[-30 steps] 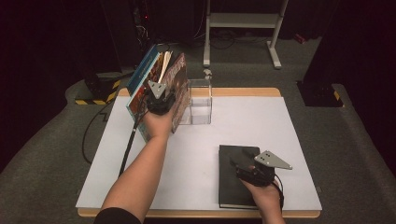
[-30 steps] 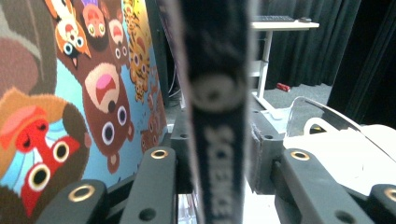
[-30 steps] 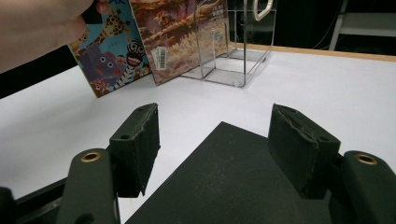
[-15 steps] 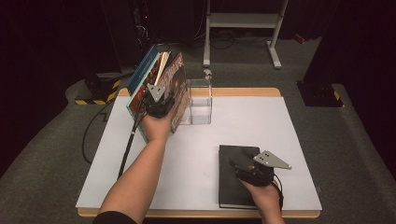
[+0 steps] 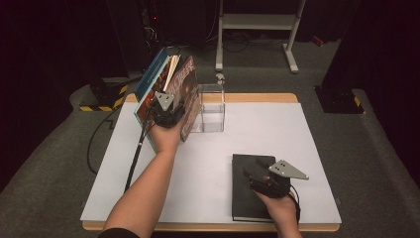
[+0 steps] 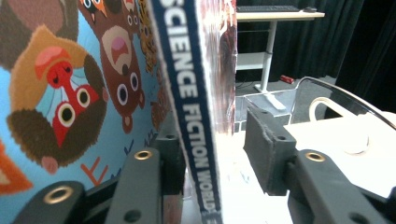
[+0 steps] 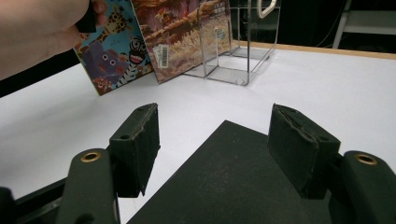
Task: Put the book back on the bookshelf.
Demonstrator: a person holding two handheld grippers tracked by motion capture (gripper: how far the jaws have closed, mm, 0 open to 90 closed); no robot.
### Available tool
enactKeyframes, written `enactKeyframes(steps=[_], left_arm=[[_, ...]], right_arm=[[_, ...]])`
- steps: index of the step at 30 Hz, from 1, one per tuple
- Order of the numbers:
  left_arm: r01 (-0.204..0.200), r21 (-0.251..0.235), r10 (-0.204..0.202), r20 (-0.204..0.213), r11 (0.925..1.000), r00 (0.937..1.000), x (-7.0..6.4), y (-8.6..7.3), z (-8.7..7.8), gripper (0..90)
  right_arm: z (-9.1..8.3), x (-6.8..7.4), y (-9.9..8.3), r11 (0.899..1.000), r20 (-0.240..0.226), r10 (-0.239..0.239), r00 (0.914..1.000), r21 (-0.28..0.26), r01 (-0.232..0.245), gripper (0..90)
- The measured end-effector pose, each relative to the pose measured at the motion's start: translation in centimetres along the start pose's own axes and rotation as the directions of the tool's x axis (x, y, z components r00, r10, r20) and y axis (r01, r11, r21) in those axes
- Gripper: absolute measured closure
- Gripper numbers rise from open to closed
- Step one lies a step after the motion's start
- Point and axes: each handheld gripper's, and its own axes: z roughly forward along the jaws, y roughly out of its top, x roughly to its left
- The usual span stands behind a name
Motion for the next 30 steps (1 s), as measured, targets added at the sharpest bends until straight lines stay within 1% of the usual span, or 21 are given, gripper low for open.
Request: enactKeyframes(steps=[2, 8, 14, 16, 20, 22, 26, 30], left_arm=[[0.02, -0.011, -0.02, 0.011, 0.9997, 0.9997, 0.0, 0.0, -0.3, 57.2], [0.04, -0.014, -0.039, 0.017, 0.9991, 0.9991, -0.1, 0.3, -0.9, 56.6], [0.034, 0.006, -0.035, 0.018, 0.9994, 0.9992, 0.0, 0.3, -0.9, 56.1], [0.027, 0.019, -0.027, 0.003, 0.9995, 0.9996, 0.1, 0.3, -1.1, 58.5], [0.028, 0.028, -0.028, -0.001, 0.9992, 0.9996, 0.3, 0.5, -1.6, 58.5], [0.031, 0.026, -0.032, 0.009, 0.9992, 0.9995, 0.4, 0.6, -2.0, 58.0], [0.04, 0.022, -0.04, 0.017, 0.999, 0.9991, 0.5, 0.6, -2.7, 57.7], [0.019, 0.029, -0.02, 0.022, 0.9994, 0.9996, 0.2, 0.4, -3.2, 57.7]], right_arm=[[0.0, 0.0, 0.0, 1.0, 0.0, -0.001, 1.0, 0.001, 0.001, 33.5], [0.1, 0.3, 0.0, 1.0, -0.005, -0.005, 1.0, 0.006, 0.005, 33.9], [0.1, 0.2, 0.0, 1.0, -0.009, -0.001, 1.0, 0.012, 0.001, 34.1], [0.1, 0.2, 0.0, 1.0, -0.01, 0.002, 0.9999, 0.011, -0.002, 33.7], [0.1, 0.1, 0.1, 1.0, -0.008, 0.001, 1.0, 0.012, -0.001, 33.6], [0.1, 0.1, 0.1, 1.0, -0.008, 0.002, 1.0, 0.013, -0.002, 33.6], [0.0, 0.1, 0.1, 1.0, -0.008, -0.002, 1.0, 0.013, 0.002, 33.6], [0.0, 0.1, 0.1, 1.0, -0.011, 0.0, 0.9999, 0.014, 0.0, 33.7]])
